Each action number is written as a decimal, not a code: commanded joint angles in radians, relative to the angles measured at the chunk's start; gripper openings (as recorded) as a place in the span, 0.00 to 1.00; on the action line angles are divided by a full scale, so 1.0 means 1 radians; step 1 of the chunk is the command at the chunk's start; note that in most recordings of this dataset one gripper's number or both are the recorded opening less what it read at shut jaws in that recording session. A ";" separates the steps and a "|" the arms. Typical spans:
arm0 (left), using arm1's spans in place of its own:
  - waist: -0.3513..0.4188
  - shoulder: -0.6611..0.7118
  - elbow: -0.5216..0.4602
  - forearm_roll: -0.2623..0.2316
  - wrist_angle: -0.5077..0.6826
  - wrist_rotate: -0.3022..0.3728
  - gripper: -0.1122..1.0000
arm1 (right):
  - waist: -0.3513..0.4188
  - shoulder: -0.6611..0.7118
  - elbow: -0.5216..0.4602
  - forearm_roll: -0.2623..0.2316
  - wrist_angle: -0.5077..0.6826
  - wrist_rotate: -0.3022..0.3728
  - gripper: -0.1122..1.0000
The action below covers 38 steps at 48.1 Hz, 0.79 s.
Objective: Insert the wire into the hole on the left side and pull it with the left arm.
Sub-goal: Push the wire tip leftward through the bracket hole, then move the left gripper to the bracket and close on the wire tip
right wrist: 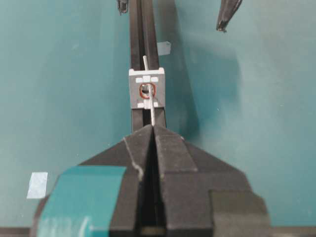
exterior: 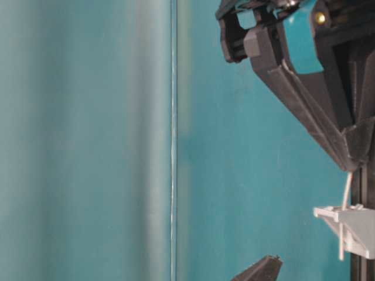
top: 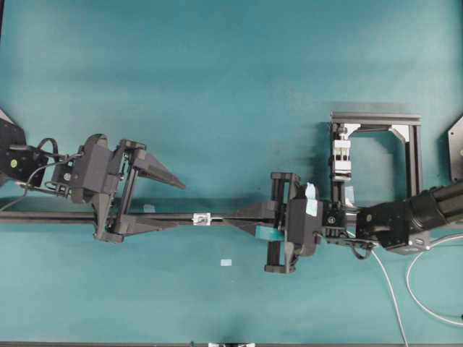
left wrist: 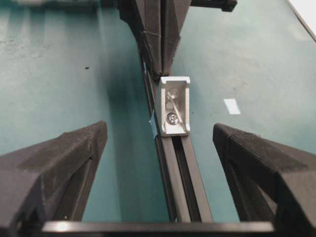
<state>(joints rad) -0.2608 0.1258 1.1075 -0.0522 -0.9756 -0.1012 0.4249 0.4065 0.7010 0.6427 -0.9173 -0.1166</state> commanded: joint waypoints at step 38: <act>-0.018 -0.009 -0.095 0.000 0.161 -0.107 0.82 | -0.031 0.005 -0.067 -0.014 0.067 -0.035 0.15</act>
<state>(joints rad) -0.2730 0.1258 1.0308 -0.0522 -0.8115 -0.2071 0.4019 0.4249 0.6489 0.6305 -0.8529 -0.1503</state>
